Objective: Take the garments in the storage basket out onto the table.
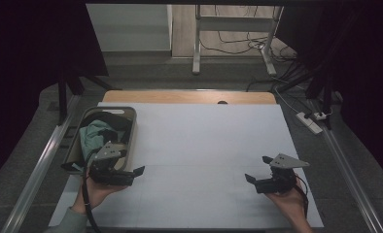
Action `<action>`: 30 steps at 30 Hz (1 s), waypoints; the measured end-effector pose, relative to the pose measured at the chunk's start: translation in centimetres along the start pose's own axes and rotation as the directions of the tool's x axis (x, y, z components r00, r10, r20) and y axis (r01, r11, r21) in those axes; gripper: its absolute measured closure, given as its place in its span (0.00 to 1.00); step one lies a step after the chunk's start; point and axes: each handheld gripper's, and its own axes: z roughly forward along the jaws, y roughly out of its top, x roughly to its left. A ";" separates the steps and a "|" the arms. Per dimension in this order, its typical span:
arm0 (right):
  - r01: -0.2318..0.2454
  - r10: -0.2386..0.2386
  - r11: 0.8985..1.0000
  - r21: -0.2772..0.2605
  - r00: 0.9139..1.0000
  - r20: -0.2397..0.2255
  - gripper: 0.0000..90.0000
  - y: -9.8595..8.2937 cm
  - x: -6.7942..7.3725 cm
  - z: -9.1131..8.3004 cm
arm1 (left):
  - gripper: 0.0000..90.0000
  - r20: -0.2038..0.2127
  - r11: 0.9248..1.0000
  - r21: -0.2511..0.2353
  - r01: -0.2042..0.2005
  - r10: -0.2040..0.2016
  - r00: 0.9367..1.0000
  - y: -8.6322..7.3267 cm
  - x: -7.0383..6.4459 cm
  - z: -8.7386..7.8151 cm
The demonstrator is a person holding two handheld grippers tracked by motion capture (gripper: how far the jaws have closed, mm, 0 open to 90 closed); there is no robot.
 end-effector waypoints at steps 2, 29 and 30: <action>0.000 0.000 1.000 0.004 1.000 -0.002 0.06 0.0 0.0 0.0 | 0.13 0.001 1.000 -0.003 -0.002 0.002 1.000 0.2 0.0 -0.1; -0.006 0.006 0.999 0.036 1.000 0.000 0.06 -0.4 -0.2 0.7 | 0.13 -0.015 0.999 -0.031 -0.026 0.025 1.000 3.4 1.2 -0.8; -0.004 0.004 0.999 0.040 1.000 -0.001 0.06 -0.4 -0.2 0.7 | 0.13 -0.018 0.999 -0.029 -0.025 0.025 1.000 3.4 1.3 -0.8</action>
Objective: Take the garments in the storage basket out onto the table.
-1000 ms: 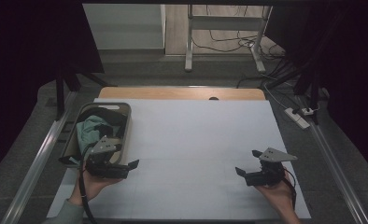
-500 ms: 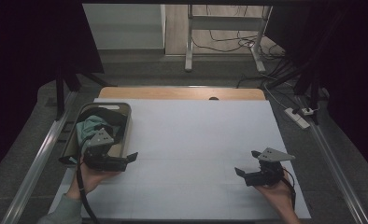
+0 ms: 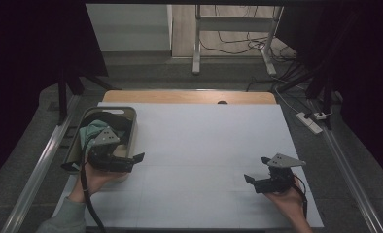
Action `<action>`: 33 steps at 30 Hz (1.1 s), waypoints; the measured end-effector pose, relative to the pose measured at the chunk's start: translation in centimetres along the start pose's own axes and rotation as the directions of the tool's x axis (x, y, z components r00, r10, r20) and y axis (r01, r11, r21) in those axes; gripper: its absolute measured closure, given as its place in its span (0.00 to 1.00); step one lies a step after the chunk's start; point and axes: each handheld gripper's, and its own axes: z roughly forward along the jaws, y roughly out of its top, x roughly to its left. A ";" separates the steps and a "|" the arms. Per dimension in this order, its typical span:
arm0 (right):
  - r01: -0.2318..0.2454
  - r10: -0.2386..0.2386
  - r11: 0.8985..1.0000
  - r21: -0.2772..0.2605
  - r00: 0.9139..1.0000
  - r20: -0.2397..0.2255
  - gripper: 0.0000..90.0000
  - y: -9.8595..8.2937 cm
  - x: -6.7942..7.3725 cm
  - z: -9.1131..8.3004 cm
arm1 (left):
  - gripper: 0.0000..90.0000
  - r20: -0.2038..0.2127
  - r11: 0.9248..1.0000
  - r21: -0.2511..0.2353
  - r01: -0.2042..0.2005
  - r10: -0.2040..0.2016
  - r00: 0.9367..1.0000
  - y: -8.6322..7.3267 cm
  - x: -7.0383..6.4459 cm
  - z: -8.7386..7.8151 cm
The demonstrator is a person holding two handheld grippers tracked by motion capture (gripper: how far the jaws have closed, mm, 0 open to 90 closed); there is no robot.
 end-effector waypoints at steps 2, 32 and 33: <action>0.002 -0.002 1.000 0.001 1.000 0.000 0.06 0.0 0.0 0.0 | 0.13 -0.005 1.000 0.000 0.002 -0.002 1.000 0.2 0.2 0.1; -0.002 0.002 1.000 0.014 1.000 0.004 0.06 -0.2 -0.2 0.4 | 0.13 -0.020 0.999 0.025 0.041 -0.040 0.999 1.7 3.1 2.4; -0.002 0.002 1.000 0.013 1.000 0.004 0.06 -0.2 -0.2 0.4 | 0.13 -0.020 0.999 0.025 0.046 -0.046 0.999 1.7 3.3 2.4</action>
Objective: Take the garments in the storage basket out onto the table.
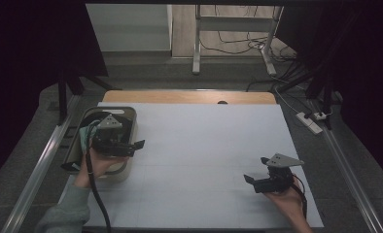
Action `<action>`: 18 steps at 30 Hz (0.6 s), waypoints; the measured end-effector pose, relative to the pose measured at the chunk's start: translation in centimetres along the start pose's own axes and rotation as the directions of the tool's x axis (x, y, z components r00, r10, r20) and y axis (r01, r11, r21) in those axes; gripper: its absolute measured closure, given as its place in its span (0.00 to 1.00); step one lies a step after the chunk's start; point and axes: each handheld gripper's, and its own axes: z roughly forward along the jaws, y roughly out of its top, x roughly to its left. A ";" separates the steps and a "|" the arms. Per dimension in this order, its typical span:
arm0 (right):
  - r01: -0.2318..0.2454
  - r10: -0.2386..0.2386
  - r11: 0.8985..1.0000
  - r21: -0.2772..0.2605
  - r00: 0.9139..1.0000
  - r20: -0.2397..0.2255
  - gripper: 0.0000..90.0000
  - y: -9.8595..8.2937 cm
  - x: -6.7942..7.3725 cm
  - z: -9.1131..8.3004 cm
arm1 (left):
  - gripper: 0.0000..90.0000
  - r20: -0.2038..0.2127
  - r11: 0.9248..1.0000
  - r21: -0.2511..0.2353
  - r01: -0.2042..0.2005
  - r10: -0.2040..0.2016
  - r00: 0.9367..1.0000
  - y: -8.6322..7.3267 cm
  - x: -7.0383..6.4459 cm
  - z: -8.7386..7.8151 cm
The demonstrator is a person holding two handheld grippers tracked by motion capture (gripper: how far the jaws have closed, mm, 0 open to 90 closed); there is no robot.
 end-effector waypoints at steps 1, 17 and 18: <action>0.000 0.000 1.000 0.001 1.000 0.001 0.06 0.0 0.0 0.0 | 0.13 -0.002 1.000 0.000 -0.002 0.002 1.000 0.0 0.2 0.1; -0.001 0.000 1.000 0.012 1.000 0.002 0.06 -0.1 -0.1 0.2 | 0.13 -0.038 0.998 0.016 0.054 -0.053 0.998 0.1 3.4 1.1; -0.001 0.001 1.000 0.013 1.000 0.002 0.06 -0.1 0.0 0.2 | 0.13 -0.038 0.998 0.012 0.059 -0.059 0.998 0.2 3.7 1.0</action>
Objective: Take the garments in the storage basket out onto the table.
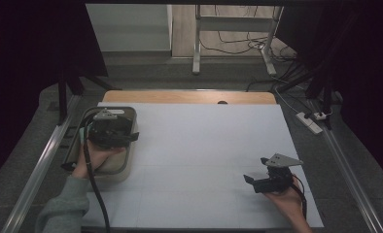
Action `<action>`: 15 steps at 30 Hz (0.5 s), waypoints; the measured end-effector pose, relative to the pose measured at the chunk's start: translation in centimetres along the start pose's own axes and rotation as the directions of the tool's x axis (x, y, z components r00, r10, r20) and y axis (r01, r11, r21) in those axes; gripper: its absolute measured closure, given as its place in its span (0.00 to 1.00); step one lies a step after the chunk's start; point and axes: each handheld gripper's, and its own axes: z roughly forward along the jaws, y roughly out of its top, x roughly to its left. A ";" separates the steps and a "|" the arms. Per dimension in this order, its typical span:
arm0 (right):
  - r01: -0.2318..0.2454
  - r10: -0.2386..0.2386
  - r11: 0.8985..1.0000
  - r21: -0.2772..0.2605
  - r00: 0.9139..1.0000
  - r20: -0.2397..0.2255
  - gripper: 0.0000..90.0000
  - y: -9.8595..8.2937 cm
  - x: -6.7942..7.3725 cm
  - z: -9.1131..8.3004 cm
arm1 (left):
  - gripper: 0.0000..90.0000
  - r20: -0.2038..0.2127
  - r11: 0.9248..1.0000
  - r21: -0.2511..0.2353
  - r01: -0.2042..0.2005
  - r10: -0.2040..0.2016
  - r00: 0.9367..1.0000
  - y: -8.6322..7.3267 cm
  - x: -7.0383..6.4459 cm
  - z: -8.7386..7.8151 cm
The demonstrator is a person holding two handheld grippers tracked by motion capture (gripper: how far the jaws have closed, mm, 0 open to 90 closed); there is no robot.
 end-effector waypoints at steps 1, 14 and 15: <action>0.001 -0.001 1.000 0.000 1.000 0.000 0.06 0.0 0.0 0.0 | 0.13 -0.003 1.000 -0.001 0.004 -0.004 1.000 0.0 0.1 0.0; -0.004 0.004 1.000 0.008 1.000 -0.003 0.06 -0.1 0.0 0.1 | 0.13 -0.031 0.998 -0.009 0.055 -0.055 0.998 0.1 2.8 -0.4; -0.004 0.004 1.000 0.008 1.000 0.003 0.06 -0.1 0.0 0.1 | 0.13 -0.037 0.998 -0.009 0.058 -0.058 0.998 0.0 2.9 -0.5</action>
